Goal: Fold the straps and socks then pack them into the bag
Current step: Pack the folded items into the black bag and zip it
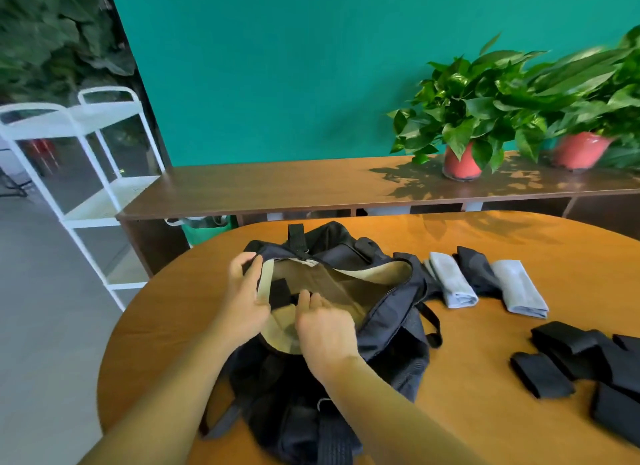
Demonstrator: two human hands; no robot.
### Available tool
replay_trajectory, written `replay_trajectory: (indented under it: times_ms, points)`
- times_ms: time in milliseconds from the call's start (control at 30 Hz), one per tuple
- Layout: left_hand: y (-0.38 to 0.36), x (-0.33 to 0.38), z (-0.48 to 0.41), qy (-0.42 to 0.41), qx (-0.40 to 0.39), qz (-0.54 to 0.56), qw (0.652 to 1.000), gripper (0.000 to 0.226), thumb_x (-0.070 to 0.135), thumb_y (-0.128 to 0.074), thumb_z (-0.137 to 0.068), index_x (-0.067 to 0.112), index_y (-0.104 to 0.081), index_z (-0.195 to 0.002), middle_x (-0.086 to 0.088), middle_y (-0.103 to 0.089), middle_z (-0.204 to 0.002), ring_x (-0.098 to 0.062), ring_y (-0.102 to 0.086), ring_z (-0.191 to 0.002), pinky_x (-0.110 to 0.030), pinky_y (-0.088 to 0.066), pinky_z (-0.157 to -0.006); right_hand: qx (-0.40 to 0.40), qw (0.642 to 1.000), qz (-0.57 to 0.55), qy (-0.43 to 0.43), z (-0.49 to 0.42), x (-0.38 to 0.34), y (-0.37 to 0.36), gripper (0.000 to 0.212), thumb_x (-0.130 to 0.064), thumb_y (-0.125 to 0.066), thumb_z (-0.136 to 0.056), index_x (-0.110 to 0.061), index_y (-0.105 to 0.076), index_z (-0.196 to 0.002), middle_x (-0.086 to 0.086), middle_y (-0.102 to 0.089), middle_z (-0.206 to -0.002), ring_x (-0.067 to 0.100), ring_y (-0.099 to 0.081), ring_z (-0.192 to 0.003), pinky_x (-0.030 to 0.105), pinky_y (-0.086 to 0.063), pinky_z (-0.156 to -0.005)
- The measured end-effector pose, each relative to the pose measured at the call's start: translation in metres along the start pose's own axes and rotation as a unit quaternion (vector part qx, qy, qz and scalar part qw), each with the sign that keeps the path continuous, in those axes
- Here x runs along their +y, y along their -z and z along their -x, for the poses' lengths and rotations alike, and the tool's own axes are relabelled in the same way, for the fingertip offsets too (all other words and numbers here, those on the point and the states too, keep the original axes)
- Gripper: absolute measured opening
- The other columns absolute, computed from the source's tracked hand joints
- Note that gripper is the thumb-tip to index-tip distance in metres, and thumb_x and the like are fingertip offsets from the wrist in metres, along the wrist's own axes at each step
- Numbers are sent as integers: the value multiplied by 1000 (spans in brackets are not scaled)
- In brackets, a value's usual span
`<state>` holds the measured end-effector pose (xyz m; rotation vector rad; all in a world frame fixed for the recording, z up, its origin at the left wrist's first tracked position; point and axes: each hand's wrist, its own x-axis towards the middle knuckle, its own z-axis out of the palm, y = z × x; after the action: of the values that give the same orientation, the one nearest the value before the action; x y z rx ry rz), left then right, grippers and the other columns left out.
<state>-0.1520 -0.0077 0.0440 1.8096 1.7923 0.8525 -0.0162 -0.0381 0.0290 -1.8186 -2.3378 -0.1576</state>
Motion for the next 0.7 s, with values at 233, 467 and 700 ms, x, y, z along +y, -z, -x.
replay_trajectory:
  times_ms: [233,467,700]
  points:
    - [-3,-10,-4,-10,-32,27,999,82,-14,-52,-83,13,-17,-151,15,-5,-148,-10,-14,-140,-14,-11,-104,-122,987,-25,-97,-52,-8,-33,54,5,-36,-96,22,-9,-139,40,-31,-140,48,-43,-123,48,-44,-97]
    - [0,-12,-5,-19,-37,34,999,82,-14,-51,-82,14,-19,-151,16,-6,-148,-9,-13,-141,-15,-11,-106,-103,975,-139,-138,-56,-20,-40,67,-3,-44,-95,8,-4,-147,27,-7,-154,33,-20,-142,34,-42,-101]
    - [-1,-8,0,-24,-32,18,999,82,-14,-53,-82,14,-18,-151,17,-4,-148,-10,-15,-140,-15,-14,-104,-107,968,-137,-179,-41,-28,-48,57,-10,-42,-97,7,-17,-145,26,-4,-155,37,-21,-140,40,-30,-110]
